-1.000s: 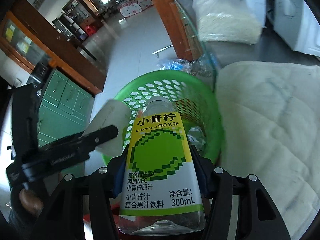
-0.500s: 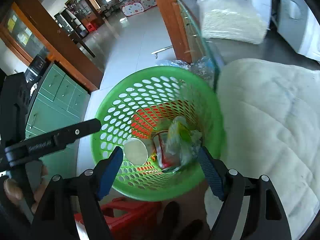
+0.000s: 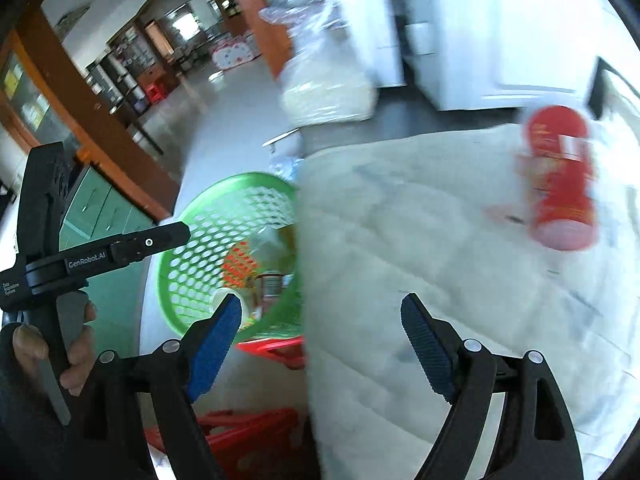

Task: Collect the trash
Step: 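Carry the bottle and white cup over the green basket and open both grippers, then grasp the red paper cup with the left gripper while the right grasps the clear lid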

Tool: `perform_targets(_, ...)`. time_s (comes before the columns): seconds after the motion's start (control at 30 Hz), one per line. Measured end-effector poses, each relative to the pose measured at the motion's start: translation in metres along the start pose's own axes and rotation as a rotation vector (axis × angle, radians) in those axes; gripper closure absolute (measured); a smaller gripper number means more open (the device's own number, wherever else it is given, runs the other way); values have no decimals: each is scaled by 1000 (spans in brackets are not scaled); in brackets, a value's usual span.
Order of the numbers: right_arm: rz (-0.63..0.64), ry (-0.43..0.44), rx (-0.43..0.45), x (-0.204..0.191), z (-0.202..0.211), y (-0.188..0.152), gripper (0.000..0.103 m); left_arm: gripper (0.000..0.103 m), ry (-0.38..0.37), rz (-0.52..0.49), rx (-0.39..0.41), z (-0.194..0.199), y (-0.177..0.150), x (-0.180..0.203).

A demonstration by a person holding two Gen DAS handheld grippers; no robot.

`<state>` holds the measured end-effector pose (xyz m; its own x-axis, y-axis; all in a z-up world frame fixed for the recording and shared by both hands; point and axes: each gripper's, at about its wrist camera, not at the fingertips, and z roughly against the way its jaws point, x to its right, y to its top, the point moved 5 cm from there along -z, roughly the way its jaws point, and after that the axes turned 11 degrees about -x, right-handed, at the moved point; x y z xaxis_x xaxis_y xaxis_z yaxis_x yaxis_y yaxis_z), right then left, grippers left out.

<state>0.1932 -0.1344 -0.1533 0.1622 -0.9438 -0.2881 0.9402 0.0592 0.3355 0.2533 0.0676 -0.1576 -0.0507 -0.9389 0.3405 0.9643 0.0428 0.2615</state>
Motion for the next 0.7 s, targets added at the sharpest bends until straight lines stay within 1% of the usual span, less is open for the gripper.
perform_targets(0.1,-34,-24,26,25,16,-5,23,27,-15,-43,-3,-4,1,30)
perform_targets(0.33,-148,-102,85,108,60,-20,22,24,-47,-134,-20,-16,4,100)
perform_targets(0.53,-254,-151,113,177,82,-30,22,22,-59,-232,-39,-30,4,166)
perform_targets(0.7,-341,-192,139,231,94,-35,22,20,-63,-298,-53,-39,10,208)
